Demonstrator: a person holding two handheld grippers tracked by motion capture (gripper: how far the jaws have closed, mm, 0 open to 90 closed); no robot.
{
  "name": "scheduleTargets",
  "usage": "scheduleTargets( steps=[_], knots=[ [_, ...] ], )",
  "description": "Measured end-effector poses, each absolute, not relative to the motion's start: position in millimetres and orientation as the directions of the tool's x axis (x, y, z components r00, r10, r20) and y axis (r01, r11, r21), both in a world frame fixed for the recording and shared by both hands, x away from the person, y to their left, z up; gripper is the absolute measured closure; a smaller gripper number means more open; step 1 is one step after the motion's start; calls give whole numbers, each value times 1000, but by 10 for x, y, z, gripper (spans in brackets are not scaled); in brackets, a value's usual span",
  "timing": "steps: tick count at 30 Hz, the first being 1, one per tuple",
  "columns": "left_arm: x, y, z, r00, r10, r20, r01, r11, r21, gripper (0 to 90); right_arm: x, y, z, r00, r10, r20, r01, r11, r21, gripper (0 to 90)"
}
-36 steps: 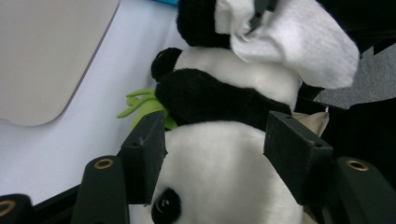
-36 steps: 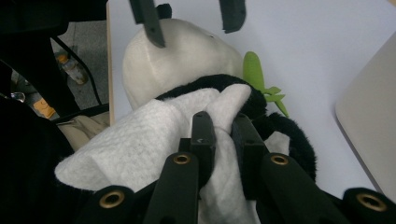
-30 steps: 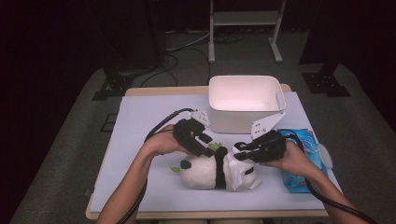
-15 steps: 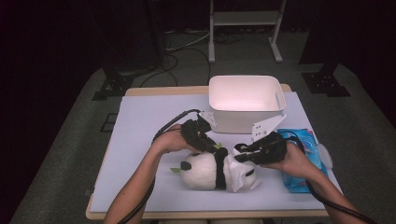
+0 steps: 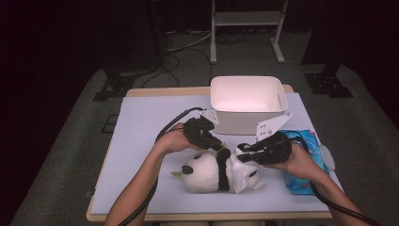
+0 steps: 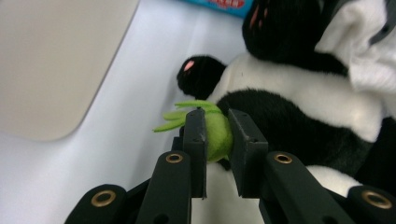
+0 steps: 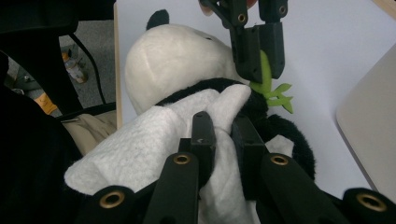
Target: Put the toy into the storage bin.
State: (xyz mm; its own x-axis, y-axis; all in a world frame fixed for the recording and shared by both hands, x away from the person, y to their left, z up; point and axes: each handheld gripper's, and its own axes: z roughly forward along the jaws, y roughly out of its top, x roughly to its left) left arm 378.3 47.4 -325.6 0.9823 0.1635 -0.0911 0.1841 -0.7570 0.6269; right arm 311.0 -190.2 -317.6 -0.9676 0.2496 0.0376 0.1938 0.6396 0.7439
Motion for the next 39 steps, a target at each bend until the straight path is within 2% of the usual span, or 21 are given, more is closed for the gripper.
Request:
scheduleTargets(
  steps=[15, 29, 39],
  knots=[
    [3722, 449, -3047, 991, 124, -59, 131, -730, 671, 777, 3107, -1888, -3183, -970, 241, 37, 190, 651, 735, 807],
    [3641, 420, -3065, 995, 81, -59, 100, -741, 664, 775, 3293, -2004, -3093, -945, 328, 3, 228, 650, 725, 807],
    [3630, 420, -3031, 996, 68, -62, 92, -737, 669, 776, 3271, -1998, -3020, -947, 321, -10, 209, 640, 739, 807]
  ],
)
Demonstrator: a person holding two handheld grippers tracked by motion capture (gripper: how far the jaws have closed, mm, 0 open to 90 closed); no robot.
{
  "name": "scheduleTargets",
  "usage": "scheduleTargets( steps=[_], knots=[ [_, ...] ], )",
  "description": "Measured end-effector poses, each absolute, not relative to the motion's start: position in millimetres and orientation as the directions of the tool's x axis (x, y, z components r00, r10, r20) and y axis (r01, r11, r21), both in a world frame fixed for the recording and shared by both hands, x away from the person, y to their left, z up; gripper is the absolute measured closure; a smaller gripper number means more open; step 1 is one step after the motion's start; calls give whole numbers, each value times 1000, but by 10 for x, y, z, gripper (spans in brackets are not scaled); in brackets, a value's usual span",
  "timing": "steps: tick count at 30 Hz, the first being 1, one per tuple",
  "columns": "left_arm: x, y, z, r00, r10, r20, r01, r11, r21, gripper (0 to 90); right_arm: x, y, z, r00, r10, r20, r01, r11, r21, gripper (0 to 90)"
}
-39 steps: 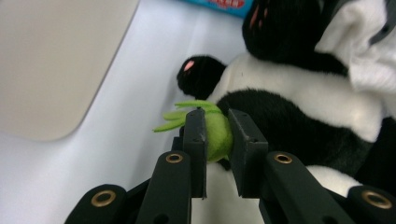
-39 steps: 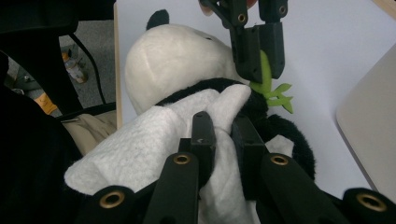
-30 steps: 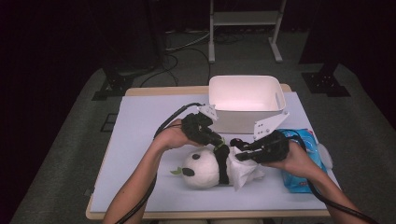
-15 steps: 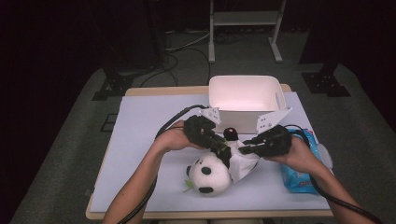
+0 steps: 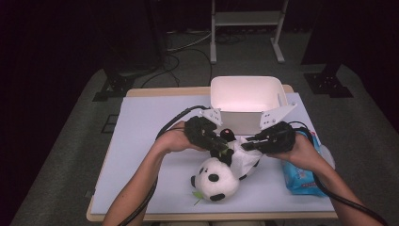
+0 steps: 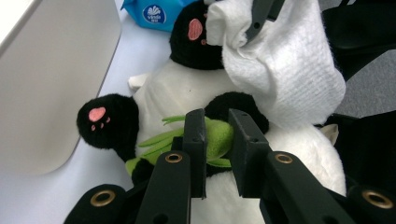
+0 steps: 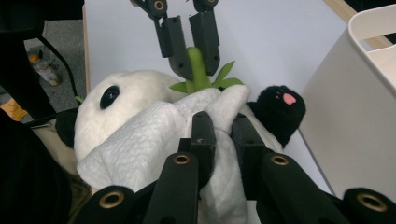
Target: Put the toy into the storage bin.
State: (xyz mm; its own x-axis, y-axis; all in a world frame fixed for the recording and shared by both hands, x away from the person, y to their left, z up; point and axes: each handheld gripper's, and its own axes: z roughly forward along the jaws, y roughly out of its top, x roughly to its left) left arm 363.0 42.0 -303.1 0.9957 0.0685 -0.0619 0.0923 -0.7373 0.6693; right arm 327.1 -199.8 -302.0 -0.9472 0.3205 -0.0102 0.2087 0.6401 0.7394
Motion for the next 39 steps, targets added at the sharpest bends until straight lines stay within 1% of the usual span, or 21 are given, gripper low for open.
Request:
scheduleTargets(
  steps=[11, 15, 17, 21, 25, 29, 34, 39],
  knots=[
    [3622, 428, -2984, 997, 51, -60, 78, -732, 677, 776, 3277, -2029, -2977, -944, 328, -22, 205, 639, 742, 806],
    [3605, 423, -2973, 997, 42, -62, 73, -731, 679, 776, 3302, -2072, -2924, -936, 350, -29, 209, 622, 754, 806],
    [3599, 421, -2955, 998, 29, -59, 61, -729, 682, 776, 3312, -2079, -2918, -933, 358, -31, 215, 626, 750, 806],
    [3598, 421, -2941, 998, 34, -52, 60, -728, 682, 776, 3324, -2090, -2937, -933, 359, -30, 221, 638, 738, 806],
    [3608, 422, -2936, 998, 38, -45, 58, -729, 682, 775, 3314, -2074, -3031, -941, 337, 4, 241, 665, 707, 805],
    [3620, 412, -2951, 998, 39, -40, 56, -734, 677, 775, 3292, -2061, -3087, -948, 314, 46, 254, 662, 705, 806],
    [3606, 386, -2966, 999, 26, -48, 52, -739, 672, 774, 3299, -2078, -3055, -946, 323, 39, 251, 647, 720, 803],
    [3576, 346, -3020, 998, -8, -64, 37, -734, 678, 772, 3319, -2114, -3025, -939, 342, 27, 253, 639, 727, 798]
  ],
)
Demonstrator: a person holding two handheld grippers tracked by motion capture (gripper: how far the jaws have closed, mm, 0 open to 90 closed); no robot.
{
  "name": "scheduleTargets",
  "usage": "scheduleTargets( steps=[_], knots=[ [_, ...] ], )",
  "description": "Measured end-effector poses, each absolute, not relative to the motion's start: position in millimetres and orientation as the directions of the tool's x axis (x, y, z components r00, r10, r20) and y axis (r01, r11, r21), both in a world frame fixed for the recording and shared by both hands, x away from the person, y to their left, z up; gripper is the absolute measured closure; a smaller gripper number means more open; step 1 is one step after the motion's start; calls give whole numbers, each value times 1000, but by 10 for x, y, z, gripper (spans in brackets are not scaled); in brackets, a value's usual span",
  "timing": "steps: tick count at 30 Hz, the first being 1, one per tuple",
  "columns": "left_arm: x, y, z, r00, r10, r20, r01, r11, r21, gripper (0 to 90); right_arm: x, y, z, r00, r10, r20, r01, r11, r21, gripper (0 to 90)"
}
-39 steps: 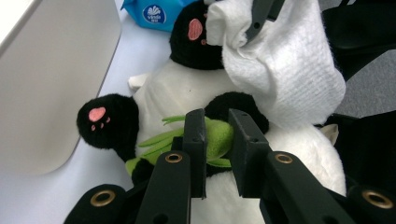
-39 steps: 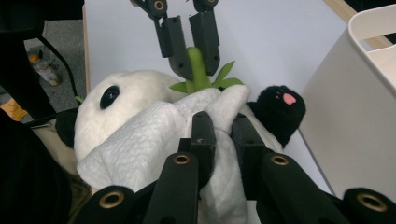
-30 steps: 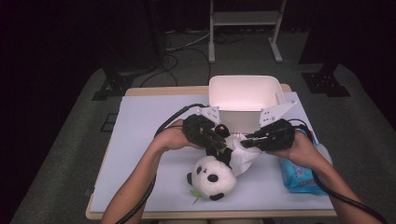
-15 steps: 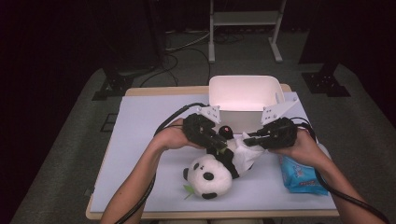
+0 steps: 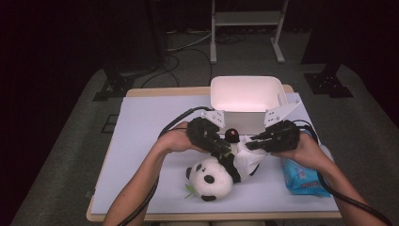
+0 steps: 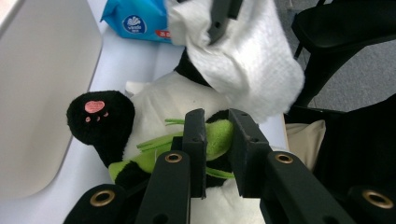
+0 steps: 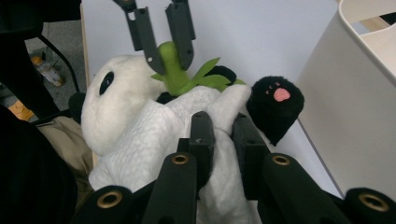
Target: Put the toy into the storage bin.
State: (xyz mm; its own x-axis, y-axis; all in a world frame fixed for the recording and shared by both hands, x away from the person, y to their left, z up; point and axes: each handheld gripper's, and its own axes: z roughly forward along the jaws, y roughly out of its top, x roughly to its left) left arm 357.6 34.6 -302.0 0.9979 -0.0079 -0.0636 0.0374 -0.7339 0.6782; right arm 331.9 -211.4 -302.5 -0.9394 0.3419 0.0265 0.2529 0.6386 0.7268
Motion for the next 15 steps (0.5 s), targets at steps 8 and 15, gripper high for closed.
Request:
scheduleTargets(
  steps=[8, 15],
  knots=[
    [3520, 311, -3042, 997, -35, -66, 19, -736, 677, 765, 3348, -2280, -3030, -918, 396, 32, 290, 614, 734, 799],
    [3516, 332, -3033, 997, -39, -66, 17, -730, 684, 765, 3340, -2602, -3053, -884, 465, 39, 341, 587, 734, 799]
  ],
)
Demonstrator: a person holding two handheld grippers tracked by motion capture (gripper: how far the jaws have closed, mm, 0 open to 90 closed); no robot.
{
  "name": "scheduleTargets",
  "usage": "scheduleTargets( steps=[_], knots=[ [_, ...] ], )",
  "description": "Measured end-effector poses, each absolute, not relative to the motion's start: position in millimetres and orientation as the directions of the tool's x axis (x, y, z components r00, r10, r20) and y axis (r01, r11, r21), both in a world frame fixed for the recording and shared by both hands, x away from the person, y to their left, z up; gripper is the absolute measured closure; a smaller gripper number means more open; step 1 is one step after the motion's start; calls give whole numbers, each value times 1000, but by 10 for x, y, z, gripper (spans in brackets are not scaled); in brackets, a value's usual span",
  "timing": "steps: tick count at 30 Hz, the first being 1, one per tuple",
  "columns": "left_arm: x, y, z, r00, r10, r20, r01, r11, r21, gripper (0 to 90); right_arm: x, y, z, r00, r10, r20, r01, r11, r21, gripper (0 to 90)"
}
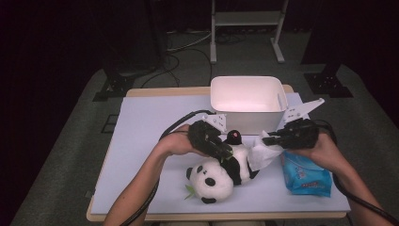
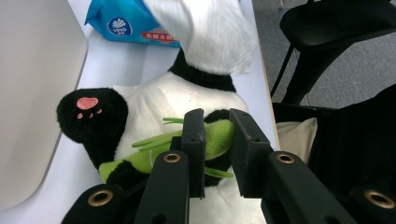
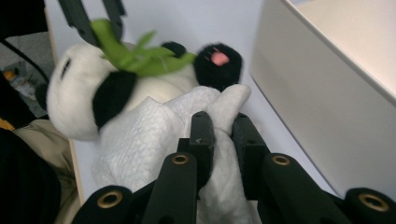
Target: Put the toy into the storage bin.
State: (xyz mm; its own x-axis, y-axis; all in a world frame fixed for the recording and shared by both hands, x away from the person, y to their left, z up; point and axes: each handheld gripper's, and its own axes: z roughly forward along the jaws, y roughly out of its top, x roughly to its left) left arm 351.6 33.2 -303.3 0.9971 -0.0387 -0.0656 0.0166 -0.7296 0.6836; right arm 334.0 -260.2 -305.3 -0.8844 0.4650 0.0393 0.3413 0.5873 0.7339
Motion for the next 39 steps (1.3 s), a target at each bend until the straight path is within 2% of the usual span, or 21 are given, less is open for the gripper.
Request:
scheduleTargets(
  steps=[6, 16, 22, 23, 25, 26, 34, 39],
  knots=[
    [3536, 318, -3019, 997, -44, -67, 14, -728, 686, 766, 3331, -3066, -3134, -820, 570, 51, 423, 544, 725, 798],
    [3603, 298, -2955, 997, -44, -67, 14, -726, 688, 766, 3292, -3390, -3258, -769, 635, 74, 482, 500, 719, 778],
    [3577, 209, -3069, 992, -71, -104, 20, -727, 686, 760, 3296, -3515, -3439, -744, 662, 96, 530, 496, 688, 697],
    [3557, 179, -3075, 992, -72, -105, 19, -735, 677, 724, 3303, -3531, -3487, -736, 668, 111, 551, 495, 672, 660],
    [3550, 170, -3072, 992, -71, -100, 15, -738, 675, 707, 3304, -3532, -3498, -738, 667, 107, 549, 500, 669, 657],
    [3550, 171, -3070, 993, -65, -97, 17, -740, 672, 681, 3304, -3520, -3495, -741, 663, 107, 545, 502, 672, 626],
    [3558, 234, -3028, 994, -45, -98, 34, -733, 680, 557, 3305, -3429, -3359, -767, 634, 98, 512, 514, 688, 582],
    [3559, 268, -3006, 995, -34, -98, 42, -727, 685, 547, 3309, -3369, -3306, -778, 621, 96, 497, 516, 697, 581]
  ],
)
